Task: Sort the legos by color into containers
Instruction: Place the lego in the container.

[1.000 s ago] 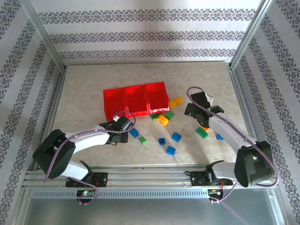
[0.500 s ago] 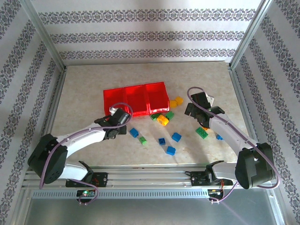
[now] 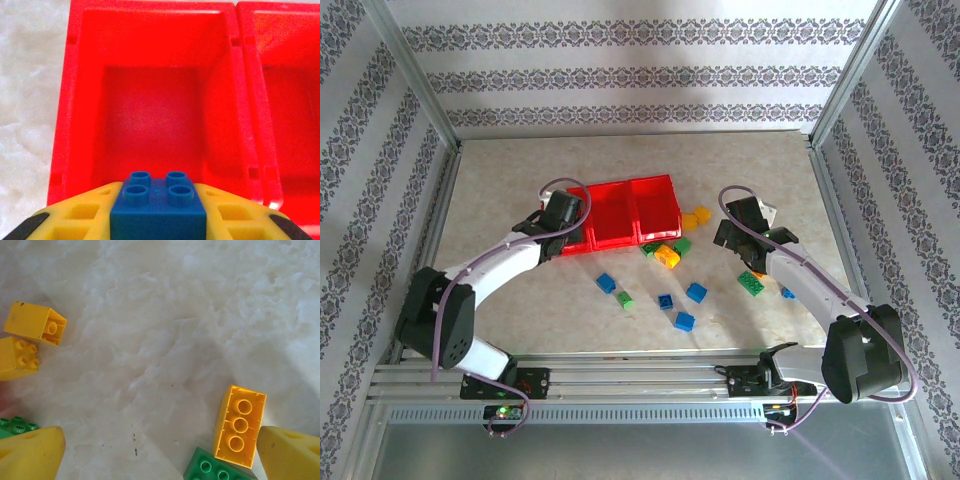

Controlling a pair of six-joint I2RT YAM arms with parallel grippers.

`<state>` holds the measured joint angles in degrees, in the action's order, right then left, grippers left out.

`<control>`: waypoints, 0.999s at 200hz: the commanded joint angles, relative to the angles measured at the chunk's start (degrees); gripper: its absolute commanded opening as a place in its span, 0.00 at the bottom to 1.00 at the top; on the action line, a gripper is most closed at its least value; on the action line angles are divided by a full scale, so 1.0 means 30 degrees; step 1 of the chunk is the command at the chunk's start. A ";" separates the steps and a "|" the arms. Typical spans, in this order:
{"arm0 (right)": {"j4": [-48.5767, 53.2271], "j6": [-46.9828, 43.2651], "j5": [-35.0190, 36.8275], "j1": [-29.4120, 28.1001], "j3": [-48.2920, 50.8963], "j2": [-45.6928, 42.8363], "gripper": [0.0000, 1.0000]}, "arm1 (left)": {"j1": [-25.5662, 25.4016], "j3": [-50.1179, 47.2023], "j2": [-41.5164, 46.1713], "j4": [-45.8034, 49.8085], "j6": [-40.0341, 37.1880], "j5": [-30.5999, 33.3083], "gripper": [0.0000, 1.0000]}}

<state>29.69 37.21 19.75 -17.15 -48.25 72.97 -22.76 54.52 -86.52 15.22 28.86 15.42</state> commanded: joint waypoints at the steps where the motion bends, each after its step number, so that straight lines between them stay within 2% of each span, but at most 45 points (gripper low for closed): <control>1: -0.0221 0.0106 0.0559 -0.0232 0.0232 -0.0431 0.98 | 0.0518 0.0994 -0.0872 -0.0885 -0.0982 0.0073 0.12; 117: 0.0152 0.0073 0.0800 -0.0261 0.0710 -0.1413 0.98 | 0.1032 0.1971 -0.2352 -0.1229 -0.1392 0.0341 0.19; 159: 0.0151 0.0018 0.0760 -0.0248 0.0559 -0.1186 0.98 | 0.1034 0.2084 -0.2479 -0.1238 -0.1241 0.0083 0.40; 200: 0.0122 -0.0071 0.0844 -0.0232 0.0410 -0.1039 0.98 | 0.1047 0.2001 -0.1846 -0.1077 -0.1131 -0.0244 0.50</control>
<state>29.56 37.17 20.60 -17.15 -46.63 69.80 -20.49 59.48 -93.49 12.91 25.65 15.11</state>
